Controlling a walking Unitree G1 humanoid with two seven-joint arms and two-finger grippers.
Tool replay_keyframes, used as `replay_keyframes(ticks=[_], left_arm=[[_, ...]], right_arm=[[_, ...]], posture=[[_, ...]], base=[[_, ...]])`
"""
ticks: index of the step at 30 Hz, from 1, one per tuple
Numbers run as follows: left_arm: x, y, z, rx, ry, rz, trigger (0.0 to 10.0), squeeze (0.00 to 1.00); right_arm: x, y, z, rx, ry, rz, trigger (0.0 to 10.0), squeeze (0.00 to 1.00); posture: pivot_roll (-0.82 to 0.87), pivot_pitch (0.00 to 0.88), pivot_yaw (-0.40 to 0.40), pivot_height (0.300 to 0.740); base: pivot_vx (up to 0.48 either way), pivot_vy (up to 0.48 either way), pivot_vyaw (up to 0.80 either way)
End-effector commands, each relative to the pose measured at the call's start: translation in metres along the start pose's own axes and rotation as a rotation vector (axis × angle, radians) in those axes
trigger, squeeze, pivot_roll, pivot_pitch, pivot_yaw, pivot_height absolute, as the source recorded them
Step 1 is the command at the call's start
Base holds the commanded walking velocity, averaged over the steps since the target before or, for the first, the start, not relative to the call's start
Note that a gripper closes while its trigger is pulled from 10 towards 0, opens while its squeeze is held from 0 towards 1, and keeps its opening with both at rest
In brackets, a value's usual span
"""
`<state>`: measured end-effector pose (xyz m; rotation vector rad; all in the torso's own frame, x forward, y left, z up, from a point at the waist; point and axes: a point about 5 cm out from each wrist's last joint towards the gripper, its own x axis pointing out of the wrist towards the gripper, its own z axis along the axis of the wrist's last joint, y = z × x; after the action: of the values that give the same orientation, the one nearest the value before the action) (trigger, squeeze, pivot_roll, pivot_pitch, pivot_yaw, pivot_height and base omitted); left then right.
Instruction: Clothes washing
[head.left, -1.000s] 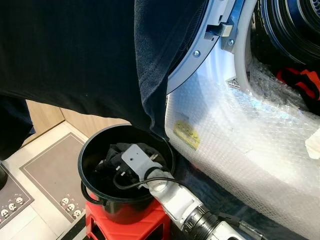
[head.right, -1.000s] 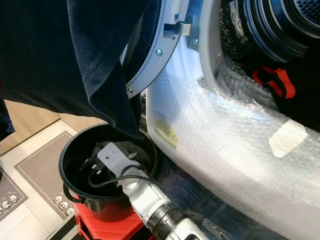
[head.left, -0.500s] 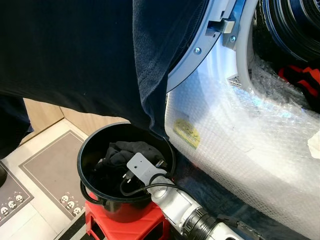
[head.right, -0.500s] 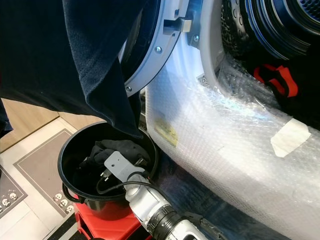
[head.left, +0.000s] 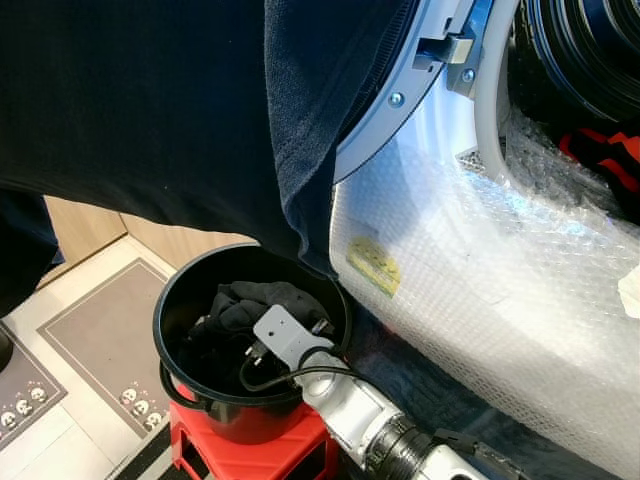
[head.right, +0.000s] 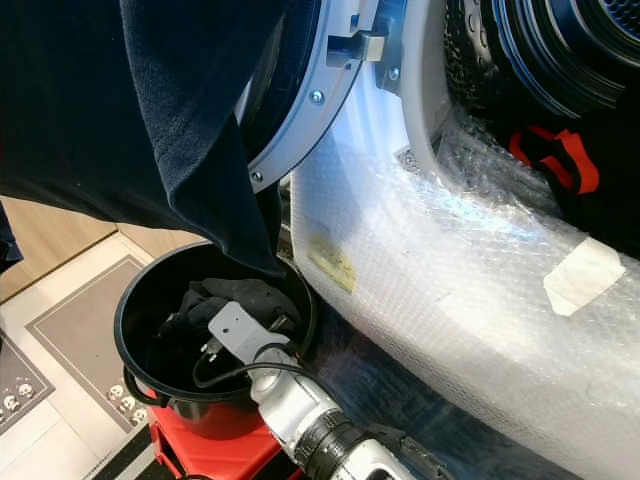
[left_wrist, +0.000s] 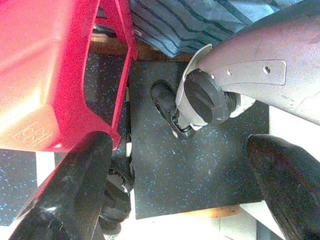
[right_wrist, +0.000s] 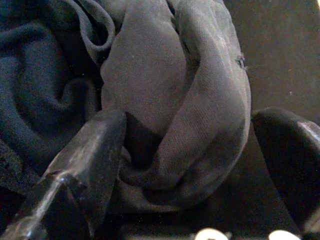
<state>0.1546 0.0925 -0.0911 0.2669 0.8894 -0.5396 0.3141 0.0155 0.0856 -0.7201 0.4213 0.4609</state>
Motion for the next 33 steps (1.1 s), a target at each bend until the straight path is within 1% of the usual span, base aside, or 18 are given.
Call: replay_keyframes(ticks=[1, 33], left_arm=[[-0.0238, -0.0316, -0.0773, -0.089, 0.277, -0.073, 10.0, 0.00], [-0.0238, -0.0316, -0.0773, -0.089, 0.277, -0.073, 10.0, 0.00]], right_arm=[[-0.0441, 0.0982, 0.0932, 0.103, -0.174, 0.283, 10.0, 0.00], [-0.0441, 0.0982, 0.0932, 0.103, -0.174, 0.283, 10.0, 0.00]], posture=[[0.07, 0.247, -0.122, 0.740], [0.07, 0.247, -0.122, 0.740]], base=[[0.000, 0.000, 0.00], [0.000, 0.000, 0.00]])
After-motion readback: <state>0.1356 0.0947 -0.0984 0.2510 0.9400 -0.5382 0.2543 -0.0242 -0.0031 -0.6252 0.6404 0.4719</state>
